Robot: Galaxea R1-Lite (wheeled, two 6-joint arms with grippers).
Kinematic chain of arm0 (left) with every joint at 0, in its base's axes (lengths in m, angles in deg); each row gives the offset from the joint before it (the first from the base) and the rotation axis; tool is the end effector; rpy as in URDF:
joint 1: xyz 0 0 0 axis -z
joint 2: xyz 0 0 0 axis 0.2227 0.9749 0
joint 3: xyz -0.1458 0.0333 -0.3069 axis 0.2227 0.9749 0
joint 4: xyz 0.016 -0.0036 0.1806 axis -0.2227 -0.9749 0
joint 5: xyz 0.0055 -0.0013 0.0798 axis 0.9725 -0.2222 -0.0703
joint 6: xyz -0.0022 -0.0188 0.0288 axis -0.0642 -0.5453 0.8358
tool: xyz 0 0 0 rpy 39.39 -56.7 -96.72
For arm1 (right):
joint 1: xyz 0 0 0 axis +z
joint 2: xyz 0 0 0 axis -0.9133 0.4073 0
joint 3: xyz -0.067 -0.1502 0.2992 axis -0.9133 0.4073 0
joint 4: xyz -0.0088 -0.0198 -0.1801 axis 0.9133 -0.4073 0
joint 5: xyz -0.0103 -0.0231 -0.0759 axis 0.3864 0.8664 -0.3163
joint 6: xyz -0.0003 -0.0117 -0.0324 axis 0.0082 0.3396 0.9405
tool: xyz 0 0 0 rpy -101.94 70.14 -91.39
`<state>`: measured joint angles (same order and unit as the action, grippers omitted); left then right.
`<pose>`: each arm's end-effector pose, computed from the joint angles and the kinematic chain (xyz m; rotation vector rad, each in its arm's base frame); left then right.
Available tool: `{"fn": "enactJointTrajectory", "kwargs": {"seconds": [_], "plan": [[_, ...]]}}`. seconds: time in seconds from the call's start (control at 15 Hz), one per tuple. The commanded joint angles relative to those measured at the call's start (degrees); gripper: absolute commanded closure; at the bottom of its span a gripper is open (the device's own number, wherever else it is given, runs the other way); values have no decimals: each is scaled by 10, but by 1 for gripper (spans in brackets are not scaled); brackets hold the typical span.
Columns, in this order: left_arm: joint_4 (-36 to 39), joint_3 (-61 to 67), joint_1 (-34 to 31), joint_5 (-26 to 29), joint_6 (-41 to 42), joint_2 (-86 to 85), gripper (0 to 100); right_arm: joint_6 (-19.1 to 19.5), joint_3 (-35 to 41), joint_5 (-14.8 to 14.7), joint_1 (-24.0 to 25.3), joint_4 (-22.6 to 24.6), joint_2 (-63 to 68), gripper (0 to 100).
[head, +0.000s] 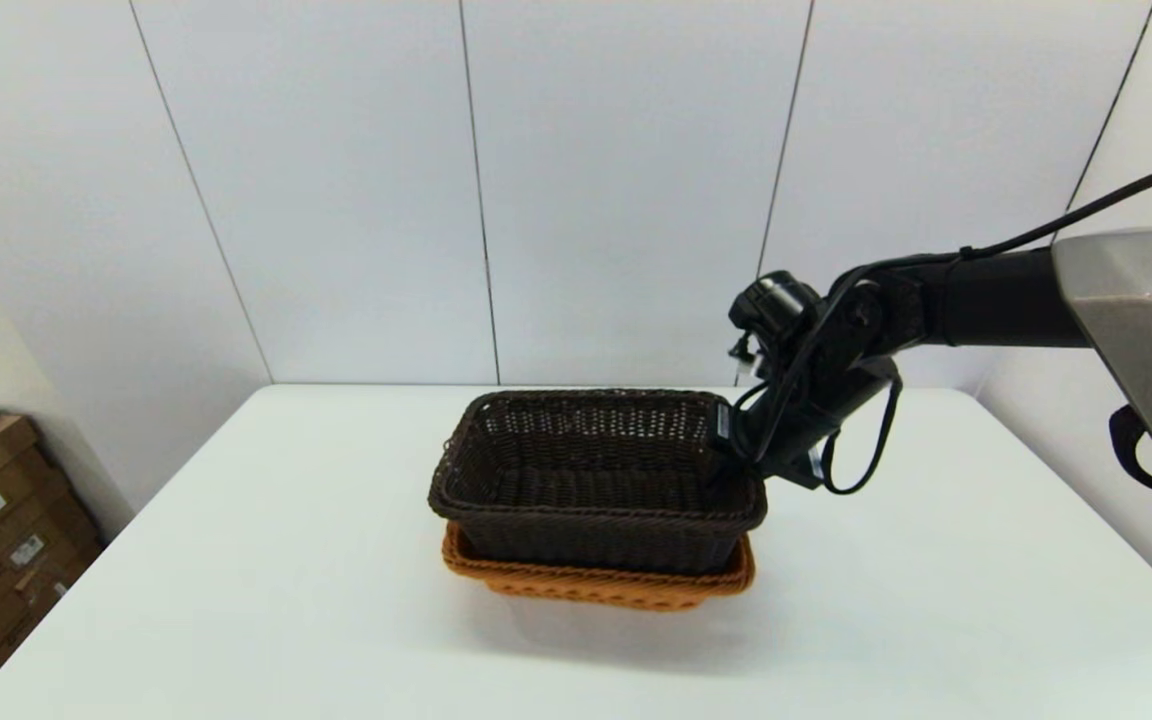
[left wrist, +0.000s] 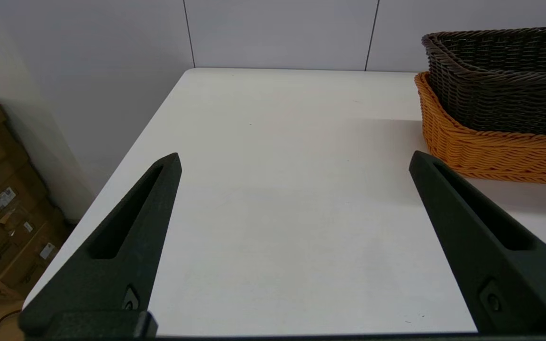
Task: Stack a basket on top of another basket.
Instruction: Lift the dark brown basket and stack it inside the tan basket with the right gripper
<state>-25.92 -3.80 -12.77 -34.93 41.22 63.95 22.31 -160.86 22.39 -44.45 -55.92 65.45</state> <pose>-0.0621 0.0012 0.0750 -0.0356 0.0011 0.0305 0.3929 0.1644 0.1636 0.4353 1.3418 0.1725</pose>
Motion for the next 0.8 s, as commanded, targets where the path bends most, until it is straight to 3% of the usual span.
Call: {"fn": "enactJointTrajectory", "kwargs": {"seconds": [0.07, 0.8], "plan": [[0, 0, 0, -1, -1, 0, 0, -2, -1, 2, -1, -2, -3, 100], [0, 0, 0, 0, 0, 0, 0, -6, 3, 22, -7, 24, -3, 100]]}}
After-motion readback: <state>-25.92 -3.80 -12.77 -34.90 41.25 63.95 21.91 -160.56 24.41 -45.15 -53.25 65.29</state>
